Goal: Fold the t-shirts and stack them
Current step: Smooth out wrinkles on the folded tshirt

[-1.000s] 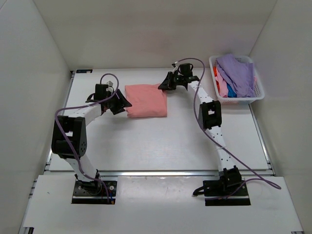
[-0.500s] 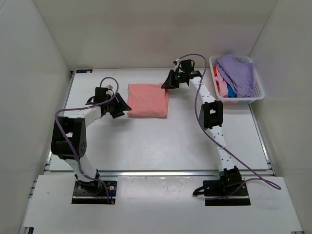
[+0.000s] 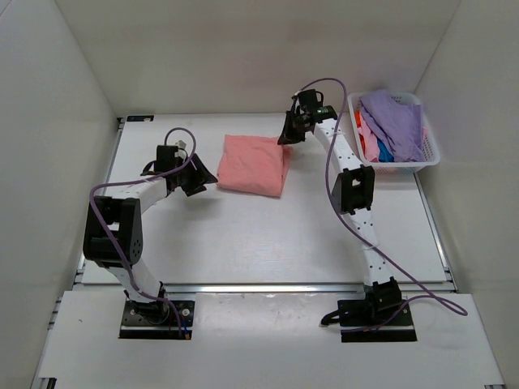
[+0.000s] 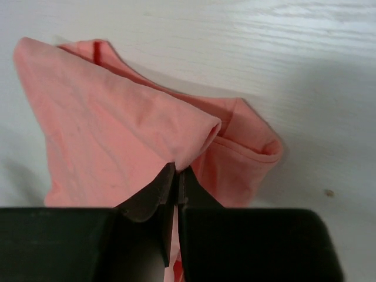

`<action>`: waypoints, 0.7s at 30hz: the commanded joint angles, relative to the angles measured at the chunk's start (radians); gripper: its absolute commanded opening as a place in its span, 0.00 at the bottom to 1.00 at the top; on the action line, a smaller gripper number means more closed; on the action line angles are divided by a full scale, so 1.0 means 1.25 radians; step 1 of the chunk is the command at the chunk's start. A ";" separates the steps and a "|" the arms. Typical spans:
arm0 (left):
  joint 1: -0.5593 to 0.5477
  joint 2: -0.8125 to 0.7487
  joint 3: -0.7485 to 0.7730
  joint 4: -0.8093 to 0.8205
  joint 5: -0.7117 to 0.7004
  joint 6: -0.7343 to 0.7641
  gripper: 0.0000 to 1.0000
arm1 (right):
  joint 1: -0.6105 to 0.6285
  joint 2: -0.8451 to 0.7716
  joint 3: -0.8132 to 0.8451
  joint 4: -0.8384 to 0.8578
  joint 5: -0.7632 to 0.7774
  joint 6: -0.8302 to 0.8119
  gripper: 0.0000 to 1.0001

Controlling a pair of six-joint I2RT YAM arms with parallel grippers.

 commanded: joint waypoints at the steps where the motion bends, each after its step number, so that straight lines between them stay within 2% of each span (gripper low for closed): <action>1: -0.001 0.003 0.034 0.001 -0.010 0.021 0.66 | -0.003 -0.027 0.024 -0.080 0.132 0.003 0.00; 5: -0.007 0.047 0.090 -0.010 -0.040 0.041 0.66 | 0.022 -0.048 0.022 -0.112 0.316 -0.012 0.28; 10: -0.029 0.144 0.241 -0.012 -0.095 0.118 0.72 | 0.030 -0.069 0.022 -0.134 0.364 -0.035 0.46; 12: -0.042 0.183 0.305 -0.017 -0.118 0.146 0.73 | 0.023 -0.082 0.024 -0.136 0.360 -0.038 0.47; 18: -0.066 0.394 0.640 -0.200 -0.166 0.234 0.73 | -0.002 -0.156 0.018 -0.165 0.370 -0.067 0.47; 21: -0.096 0.467 0.742 -0.272 -0.196 0.267 0.74 | -0.018 -0.212 0.021 -0.176 0.352 -0.083 0.48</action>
